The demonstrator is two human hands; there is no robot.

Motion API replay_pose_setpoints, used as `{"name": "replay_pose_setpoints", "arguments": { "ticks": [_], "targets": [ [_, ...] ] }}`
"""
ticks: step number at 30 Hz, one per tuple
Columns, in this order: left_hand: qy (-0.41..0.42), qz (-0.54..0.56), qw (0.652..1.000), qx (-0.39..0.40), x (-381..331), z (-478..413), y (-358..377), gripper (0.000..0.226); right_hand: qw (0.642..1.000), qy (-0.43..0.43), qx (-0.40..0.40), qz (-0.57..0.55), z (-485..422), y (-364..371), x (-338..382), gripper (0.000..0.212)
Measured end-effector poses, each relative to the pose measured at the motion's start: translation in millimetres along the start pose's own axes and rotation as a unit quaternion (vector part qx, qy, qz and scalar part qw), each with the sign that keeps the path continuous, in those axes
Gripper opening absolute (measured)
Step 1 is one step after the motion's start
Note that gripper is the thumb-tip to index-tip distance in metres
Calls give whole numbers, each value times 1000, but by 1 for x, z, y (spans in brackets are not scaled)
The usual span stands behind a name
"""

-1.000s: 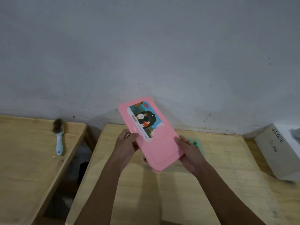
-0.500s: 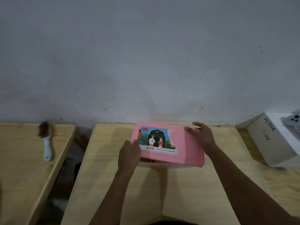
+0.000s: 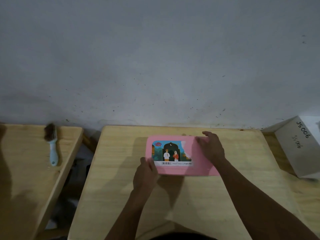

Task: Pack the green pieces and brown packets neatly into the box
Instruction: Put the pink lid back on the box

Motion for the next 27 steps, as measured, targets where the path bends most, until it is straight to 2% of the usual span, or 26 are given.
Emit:
{"name": "replay_pose_setpoints", "arguments": {
  "ticks": [5,8,12,17,19,22,27],
  "targets": [
    [4,1,1000,-23,3,-3,5,31,997,-21,-38,59,10,-1,-2,42],
    [16,9,999,-42,2,-6,6,36,994,-41,-27,96,7,3,-1,40],
    [43,-72,995,-56,-3,-10,8,50,992,-44,-12,113,3,8,2,40],
    [139,-178,974,-9,-30,-25,19,65,979,-112,-70,153,13,10,13,42],
    [151,-196,969,6,-40,-35,25,65,972,-137,-52,182,13,17,13,43],
    [169,-224,960,-14,-53,-44,29,62,966,-144,-33,213,13,22,10,45],
    [192,-198,960,-47,-58,-46,25,58,960,-148,-43,233,14,26,12,57]
  ]
}}
Point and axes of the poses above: each hand's wrist, its own z-axis away from the middle knuckle, its own y-axis out of the palm, x = y × z, the point moved 10 cm from there along -z, towards the middle knuckle, and after that the axes turned 1 degree about -x, right-handed, at the moved point
